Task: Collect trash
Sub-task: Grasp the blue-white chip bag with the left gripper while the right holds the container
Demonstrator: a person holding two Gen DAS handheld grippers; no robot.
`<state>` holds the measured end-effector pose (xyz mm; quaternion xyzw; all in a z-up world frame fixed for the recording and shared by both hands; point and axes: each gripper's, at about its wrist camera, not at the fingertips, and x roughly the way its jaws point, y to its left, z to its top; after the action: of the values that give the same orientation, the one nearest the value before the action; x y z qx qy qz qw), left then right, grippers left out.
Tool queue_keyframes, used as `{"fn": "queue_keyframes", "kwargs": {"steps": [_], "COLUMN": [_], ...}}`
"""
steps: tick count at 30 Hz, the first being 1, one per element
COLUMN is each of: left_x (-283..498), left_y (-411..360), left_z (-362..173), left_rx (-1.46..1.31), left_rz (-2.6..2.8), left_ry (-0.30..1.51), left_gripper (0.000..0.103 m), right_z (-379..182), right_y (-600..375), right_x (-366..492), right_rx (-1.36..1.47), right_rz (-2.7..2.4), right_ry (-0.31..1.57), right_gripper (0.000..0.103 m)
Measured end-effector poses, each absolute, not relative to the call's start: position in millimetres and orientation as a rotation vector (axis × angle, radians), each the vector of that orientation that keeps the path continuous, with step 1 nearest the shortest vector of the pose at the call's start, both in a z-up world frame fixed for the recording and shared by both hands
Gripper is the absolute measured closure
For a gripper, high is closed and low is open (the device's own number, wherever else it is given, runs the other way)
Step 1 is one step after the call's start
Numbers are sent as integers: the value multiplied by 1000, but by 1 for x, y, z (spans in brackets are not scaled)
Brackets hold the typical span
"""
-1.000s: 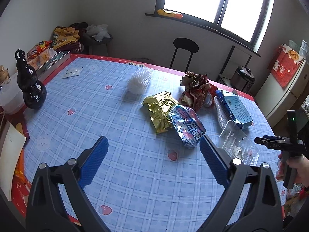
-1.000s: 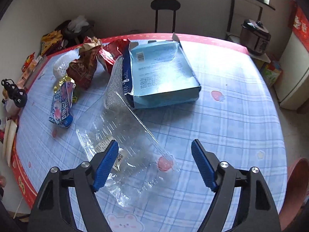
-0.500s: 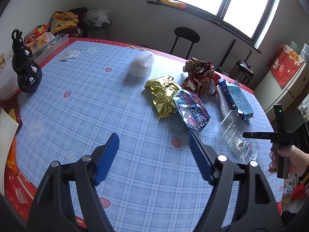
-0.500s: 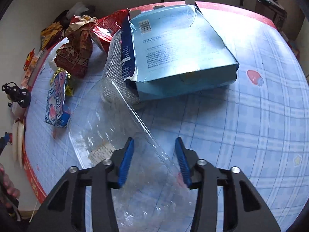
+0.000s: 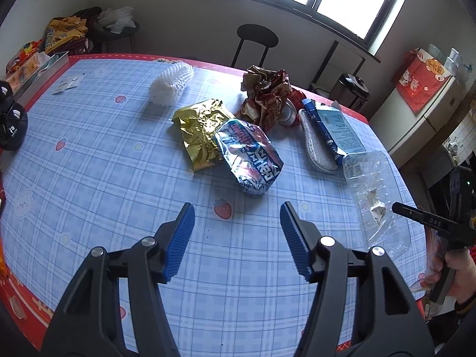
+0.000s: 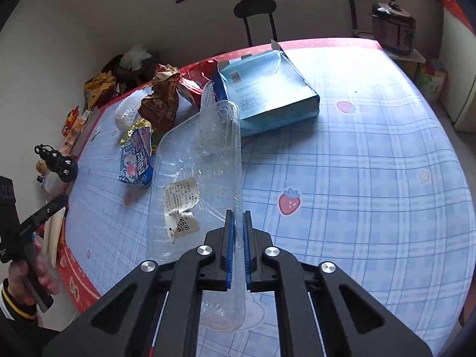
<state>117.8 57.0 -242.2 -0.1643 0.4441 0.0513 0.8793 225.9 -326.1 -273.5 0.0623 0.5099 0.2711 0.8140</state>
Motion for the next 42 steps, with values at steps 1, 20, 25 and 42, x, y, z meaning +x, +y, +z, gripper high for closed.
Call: {"fn": "queue_keyframes", "kwargs": {"steps": [1, 20, 25, 42], "left_x": [121, 220, 230, 195], "left_y": [58, 101, 95, 61], "left_z": [-245, -336, -346, -280], "left_rx": [-363, -831, -846, -565], "left_rz": [104, 187, 178, 100], "left_ry": [933, 998, 1001, 940], "left_gripper": [46, 65, 66, 97], "right_z": [-269, -236, -239, -215], "right_y": [-333, -445, -455, -444], "right_x": [222, 192, 189, 187], "right_rx": [132, 248, 268, 265], "right_rz": [561, 270, 246, 293], "right_ry": [1072, 967, 977, 898], "right_gripper": [97, 97, 97, 97]}}
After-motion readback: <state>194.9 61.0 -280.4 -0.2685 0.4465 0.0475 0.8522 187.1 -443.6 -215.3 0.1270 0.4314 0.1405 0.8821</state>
